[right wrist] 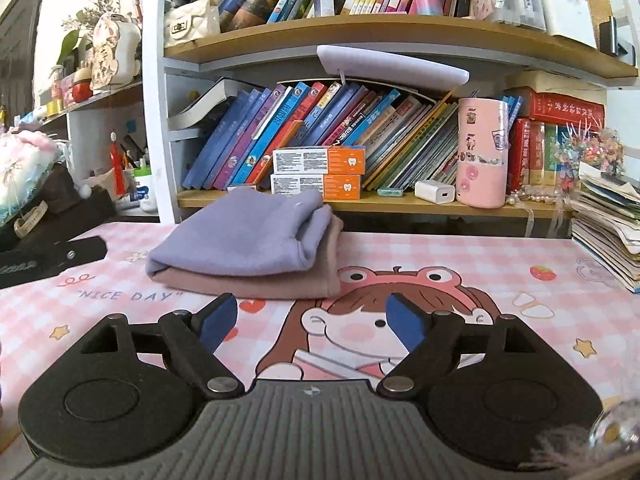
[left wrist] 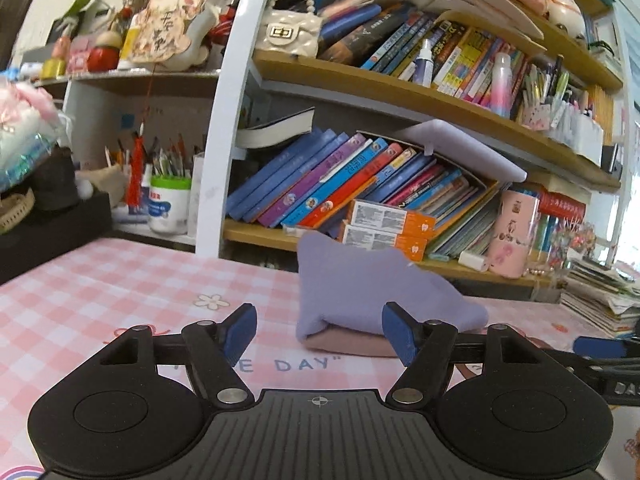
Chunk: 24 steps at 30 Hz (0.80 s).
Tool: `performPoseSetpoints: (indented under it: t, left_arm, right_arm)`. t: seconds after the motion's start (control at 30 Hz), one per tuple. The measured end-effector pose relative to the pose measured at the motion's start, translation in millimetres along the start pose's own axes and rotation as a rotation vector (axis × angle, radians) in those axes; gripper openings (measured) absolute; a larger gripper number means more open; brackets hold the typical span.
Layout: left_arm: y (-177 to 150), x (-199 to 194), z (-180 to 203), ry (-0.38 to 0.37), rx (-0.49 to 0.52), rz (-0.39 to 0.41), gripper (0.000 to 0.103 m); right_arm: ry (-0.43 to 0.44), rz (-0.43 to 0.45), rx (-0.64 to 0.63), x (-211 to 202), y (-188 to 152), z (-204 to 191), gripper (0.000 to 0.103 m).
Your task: Fold clothes
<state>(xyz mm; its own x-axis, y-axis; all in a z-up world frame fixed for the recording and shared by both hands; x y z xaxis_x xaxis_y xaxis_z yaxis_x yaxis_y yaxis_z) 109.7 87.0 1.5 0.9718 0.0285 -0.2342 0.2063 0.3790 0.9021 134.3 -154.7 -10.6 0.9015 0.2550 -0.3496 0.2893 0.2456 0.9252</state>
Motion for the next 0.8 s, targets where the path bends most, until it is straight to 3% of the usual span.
performPoseSetpoints:
  t: [0.23, 0.47, 0.8]
  left_arm:
    - [-5.4, 0.8, 11.8, 0.009, 0.071, -0.011, 0.082]
    - [-12.7, 2.6, 27.1, 0.007, 0.173, -0.029, 0.098]
    - [-17.8, 3.6, 36.2, 0.003, 0.232, -0.041, 0.103]
  right_arm:
    - [-0.067, 0.001, -0.033, -6.0, -4.0, 3.2, 0.088]
    - [-0.094, -0.010, -0.022, -5.2, -5.2, 6.7, 0.103]
    - [-0.106, -0.058, -0.015, 1.3, -9.3, 8.4, 0.103]
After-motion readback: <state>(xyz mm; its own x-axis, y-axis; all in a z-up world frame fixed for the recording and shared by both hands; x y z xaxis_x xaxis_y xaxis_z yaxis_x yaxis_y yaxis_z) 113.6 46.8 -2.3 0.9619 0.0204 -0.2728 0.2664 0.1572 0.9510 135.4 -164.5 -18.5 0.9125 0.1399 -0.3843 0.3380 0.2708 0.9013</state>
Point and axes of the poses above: each gripper's, at about its wrist camera, not at the fingertips, and x roughly the way its jaws point, z to its right, y to its top, the point moved 6 cm from there along x, roughly the way its jaws point, and after that the axes turned 13 degrees about -x, right-handed, at the moved point
